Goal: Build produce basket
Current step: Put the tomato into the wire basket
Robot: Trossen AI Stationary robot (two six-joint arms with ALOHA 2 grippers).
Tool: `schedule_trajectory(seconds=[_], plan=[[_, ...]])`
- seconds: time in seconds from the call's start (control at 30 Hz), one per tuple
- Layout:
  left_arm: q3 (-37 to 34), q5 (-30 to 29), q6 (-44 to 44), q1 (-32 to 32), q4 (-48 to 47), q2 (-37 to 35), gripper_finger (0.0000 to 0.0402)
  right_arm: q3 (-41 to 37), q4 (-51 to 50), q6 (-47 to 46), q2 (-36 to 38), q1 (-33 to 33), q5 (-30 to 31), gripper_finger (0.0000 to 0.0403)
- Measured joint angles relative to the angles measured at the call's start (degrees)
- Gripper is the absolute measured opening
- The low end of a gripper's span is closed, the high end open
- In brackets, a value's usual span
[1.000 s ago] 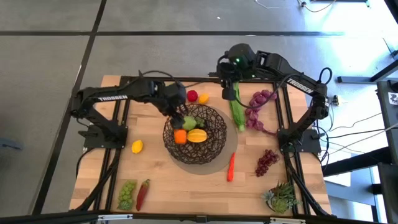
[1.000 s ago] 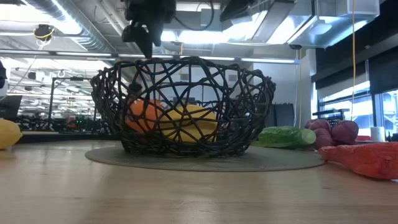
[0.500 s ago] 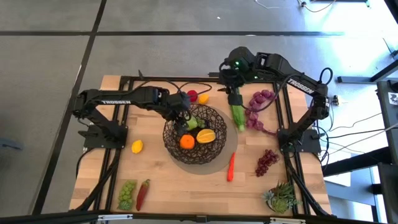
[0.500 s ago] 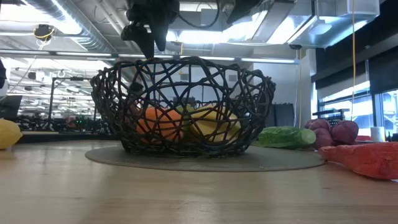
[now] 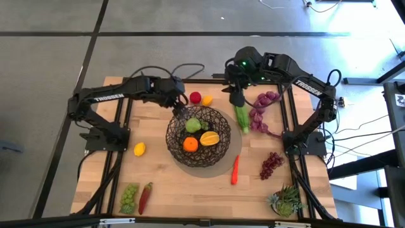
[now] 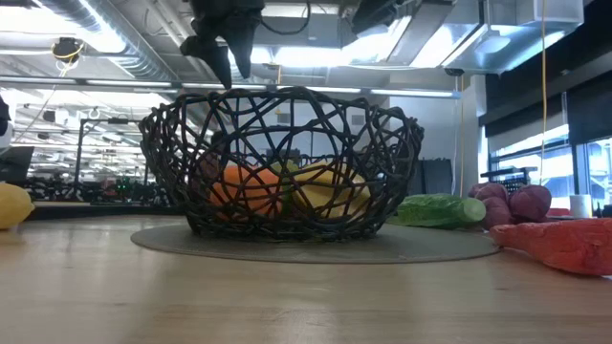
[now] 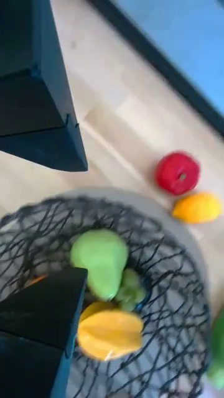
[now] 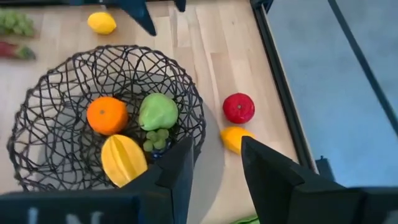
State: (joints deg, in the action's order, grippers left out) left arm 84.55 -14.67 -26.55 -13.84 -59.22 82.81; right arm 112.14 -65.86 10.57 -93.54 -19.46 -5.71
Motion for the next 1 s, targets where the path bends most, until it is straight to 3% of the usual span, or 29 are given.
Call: schedule_trajectory(seconds=[0.3, 0.83, 1.0], plan=[[0.04, -2.15, 6.78, -4.83, -0.19, -3.73, 0.0255, 0.0, 2.97, -8.53, -1.55, 0.0, 1.3, 0.0133], [-0.02, -0.74, 13.22, -8.36, -1.82, -5.75, 0.0255, 0.0, 2.55, -12.35, -3.65, -4.08, 5.93, 0.0132], [-0.02, -0.71, 13.64, -8.57, -1.81, -5.73, 0.0255, 0.0, 0.44, -12.02, -3.63, -4.37, 5.33, 0.0098]])
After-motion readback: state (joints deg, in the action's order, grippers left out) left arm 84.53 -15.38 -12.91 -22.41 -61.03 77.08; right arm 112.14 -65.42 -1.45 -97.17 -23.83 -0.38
